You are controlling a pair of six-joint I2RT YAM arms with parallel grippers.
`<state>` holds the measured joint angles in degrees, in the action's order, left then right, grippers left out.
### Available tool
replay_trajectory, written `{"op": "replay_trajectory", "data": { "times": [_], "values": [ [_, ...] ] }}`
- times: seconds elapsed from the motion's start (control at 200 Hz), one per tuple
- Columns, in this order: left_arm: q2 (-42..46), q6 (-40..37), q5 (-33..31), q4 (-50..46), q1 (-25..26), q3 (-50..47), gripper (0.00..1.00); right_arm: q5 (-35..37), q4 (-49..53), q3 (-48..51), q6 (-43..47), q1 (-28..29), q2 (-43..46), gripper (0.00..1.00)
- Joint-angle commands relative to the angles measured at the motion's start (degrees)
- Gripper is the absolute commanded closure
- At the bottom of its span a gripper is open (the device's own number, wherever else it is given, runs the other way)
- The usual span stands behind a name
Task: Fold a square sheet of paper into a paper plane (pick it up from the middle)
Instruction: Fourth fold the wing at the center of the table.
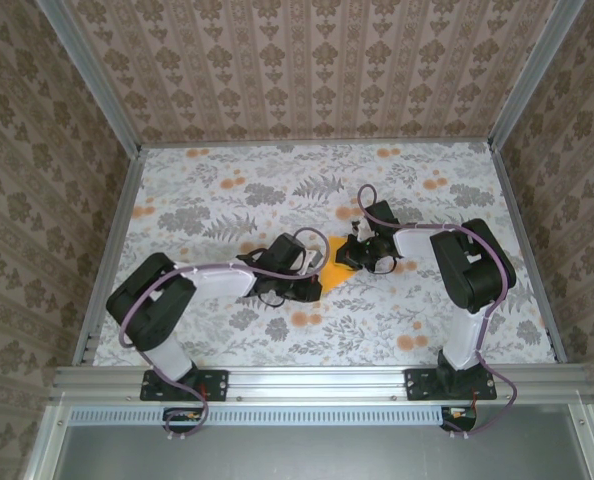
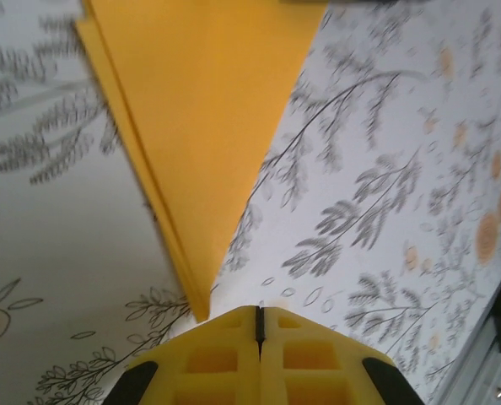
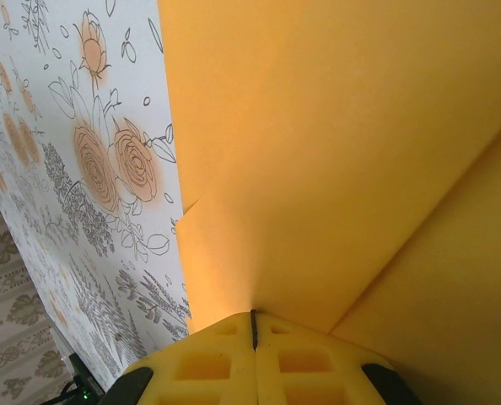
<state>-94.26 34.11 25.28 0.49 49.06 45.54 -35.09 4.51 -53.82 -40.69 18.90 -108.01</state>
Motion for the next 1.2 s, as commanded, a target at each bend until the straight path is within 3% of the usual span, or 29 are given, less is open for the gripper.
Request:
{"op": "replay_trajectory", "data": {
  "times": [0.0, 0.27, 0.71, 0.88, 1.195],
  "values": [
    [0.02, 2.08, -3.42, 2.67, -0.59, 2.55, 1.0, 9.18, 6.16, 2.76, -0.4, -0.44, -4.58, 0.94],
    [-7.55, 2.98, -4.32, 1.66, -0.82, 7.11, 1.0, 7.74, 4.96, 2.93, -0.66, -0.48, -3.82, 0.94],
    [-11.22, 2.93, -3.8, -4.35, -0.19, 5.95, 1.0, 1.11, -3.57, 4.17, 0.03, -0.34, 3.63, 0.93],
    [-10.82, 3.01, -5.06, -5.23, -0.09, 5.77, 1.0, -0.15, -5.07, 6.25, 0.26, 1.69, 7.43, 0.93],
    [-11.14, 2.75, -5.22, -6.03, 0.07, 6.39, 1.0, 1.34, -5.22, 7.07, 0.06, 6.32, 4.88, 0.93]
  ]
}}
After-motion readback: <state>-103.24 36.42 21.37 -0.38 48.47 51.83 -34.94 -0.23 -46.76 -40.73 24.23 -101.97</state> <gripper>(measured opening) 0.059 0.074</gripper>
